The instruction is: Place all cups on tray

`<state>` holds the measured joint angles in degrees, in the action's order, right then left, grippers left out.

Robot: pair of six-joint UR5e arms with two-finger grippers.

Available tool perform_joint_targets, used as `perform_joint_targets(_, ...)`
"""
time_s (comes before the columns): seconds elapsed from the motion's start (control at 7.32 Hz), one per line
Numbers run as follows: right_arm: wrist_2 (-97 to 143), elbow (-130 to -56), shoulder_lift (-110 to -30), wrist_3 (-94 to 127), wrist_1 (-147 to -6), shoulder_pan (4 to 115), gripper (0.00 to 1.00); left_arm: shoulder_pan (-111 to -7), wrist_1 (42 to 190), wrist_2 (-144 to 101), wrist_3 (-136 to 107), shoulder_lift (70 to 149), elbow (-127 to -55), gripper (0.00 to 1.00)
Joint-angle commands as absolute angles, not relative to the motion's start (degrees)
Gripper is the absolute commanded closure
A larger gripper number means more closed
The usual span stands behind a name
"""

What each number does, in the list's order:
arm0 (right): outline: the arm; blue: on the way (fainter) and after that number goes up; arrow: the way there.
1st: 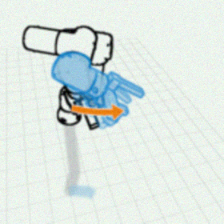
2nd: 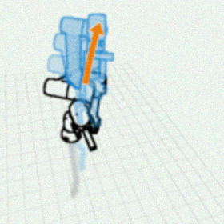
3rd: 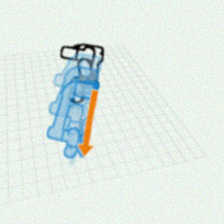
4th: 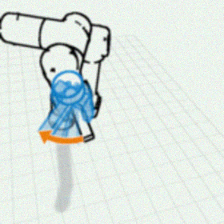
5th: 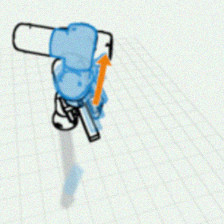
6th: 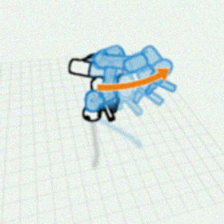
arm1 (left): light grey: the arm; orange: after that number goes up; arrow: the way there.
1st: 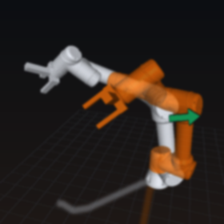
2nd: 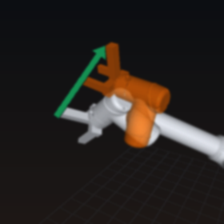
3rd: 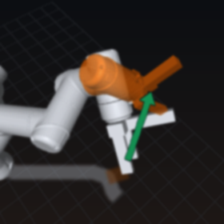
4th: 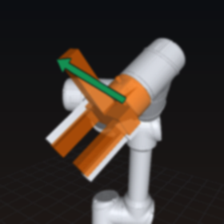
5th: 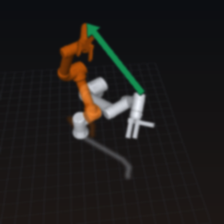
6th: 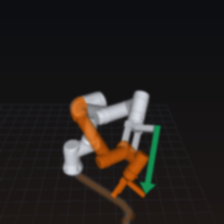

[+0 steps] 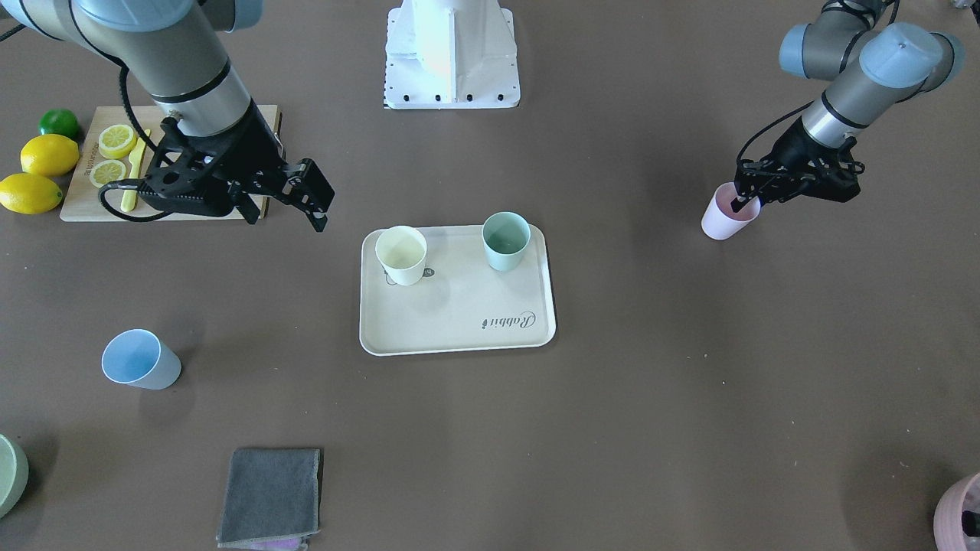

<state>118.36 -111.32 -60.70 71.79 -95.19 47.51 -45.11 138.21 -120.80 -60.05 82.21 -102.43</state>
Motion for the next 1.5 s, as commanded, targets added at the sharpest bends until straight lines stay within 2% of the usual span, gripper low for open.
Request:
perform_joint_targets(0.0, 118.48, -111.53, -65.63, 65.34, -94.75, 49.21, 0.00, -45.35, 138.61, -120.85, -60.38, 83.05, -103.79, 1.00)
perform_joint_targets(0.14, 118.48, -111.36, -67.31, 62.61, -94.75, 50.09, 0.00, -45.96, 137.56, -121.20, -60.38, 83.93, -105.28, 1.00)
perform_joint_targets(0.27, 118.39, -111.01, -68.80, 60.84, -94.83, 50.71, 0.00, -47.62, 133.29, -121.38, -60.38, 88.29, -105.47, 1.00)
perform_joint_targets(0.55, 118.13, -106.64, -69.08, 56.55, -94.75, 51.94, 0.00, -49.04, 112.61, -121.03, -60.21, 104.42, -106.26, 1.00)
perform_joint_targets(0.82, 118.56, -104.77, -70.04, 50.03, -94.83, 54.75, 0.00, -48.87, 100.94, -120.67, -60.03, 115.52, -104.95, 1.00)
perform_joint_targets(1.23, 122.78, -93.99, -72.16, 45.97, -79.41, 58.61, 0.00, -45.80, 98.61, -118.14, -60.21, 123.65, -98.11, 1.00)
perform_joint_targets(1.37, 124.52, -92.65, -72.59, 42.40, -78.50, 60.19, 0.00, -44.49, 98.79, -117.86, -60.29, 125.92, -95.56, 1.00)
